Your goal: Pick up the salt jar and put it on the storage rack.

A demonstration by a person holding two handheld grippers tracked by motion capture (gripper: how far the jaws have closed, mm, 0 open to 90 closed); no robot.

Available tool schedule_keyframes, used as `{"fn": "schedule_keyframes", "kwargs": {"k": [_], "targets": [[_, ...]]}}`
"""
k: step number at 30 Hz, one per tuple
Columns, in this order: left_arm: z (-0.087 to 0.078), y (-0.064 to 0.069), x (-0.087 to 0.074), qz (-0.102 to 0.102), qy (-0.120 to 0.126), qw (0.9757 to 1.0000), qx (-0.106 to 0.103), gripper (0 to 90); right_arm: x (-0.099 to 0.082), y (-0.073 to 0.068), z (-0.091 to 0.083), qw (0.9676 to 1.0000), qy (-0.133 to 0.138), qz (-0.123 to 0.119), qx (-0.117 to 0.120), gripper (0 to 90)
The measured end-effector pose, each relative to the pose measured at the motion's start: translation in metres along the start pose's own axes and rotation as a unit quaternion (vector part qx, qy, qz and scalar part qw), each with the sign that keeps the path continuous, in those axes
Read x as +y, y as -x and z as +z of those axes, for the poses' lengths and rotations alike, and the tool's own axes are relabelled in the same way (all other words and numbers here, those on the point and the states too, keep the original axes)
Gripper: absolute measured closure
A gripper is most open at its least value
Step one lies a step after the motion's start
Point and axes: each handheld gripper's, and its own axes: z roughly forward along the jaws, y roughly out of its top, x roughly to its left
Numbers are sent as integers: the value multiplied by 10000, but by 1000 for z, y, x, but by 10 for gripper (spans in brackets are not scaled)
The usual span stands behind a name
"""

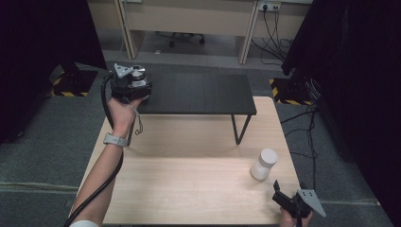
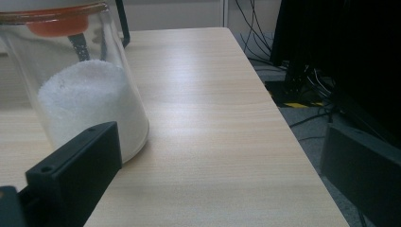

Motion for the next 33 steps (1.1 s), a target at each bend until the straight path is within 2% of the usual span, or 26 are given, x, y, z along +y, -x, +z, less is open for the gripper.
{"fn": "schedule_keyframes", "kwargs": {"k": [4,15,18,21,30,33], "targets": [[-2,0,0,74,-113,9999,17,0,0,0,0,10000,-5,-3,3,4],[-20,-5,-15,-14,-89,10000,-21,0,1,0,0,10000,-22,-37,7,3],[-31,-5,-24,24,-65,10000,65,0,0,0,0,10000,-15,-30,22,3],[-35,-3,-27,101,-122,9998,141,0,0,1,0,10000,-14,-22,35,3],[-66,-13,-64,-59,-41,9999,148,0,0,2,-1,10000,-5,-7,69,3],[-70,-15,-71,-92,-30,9999,137,0,0,3,-1,10000,-4,-9,79,3]]}}
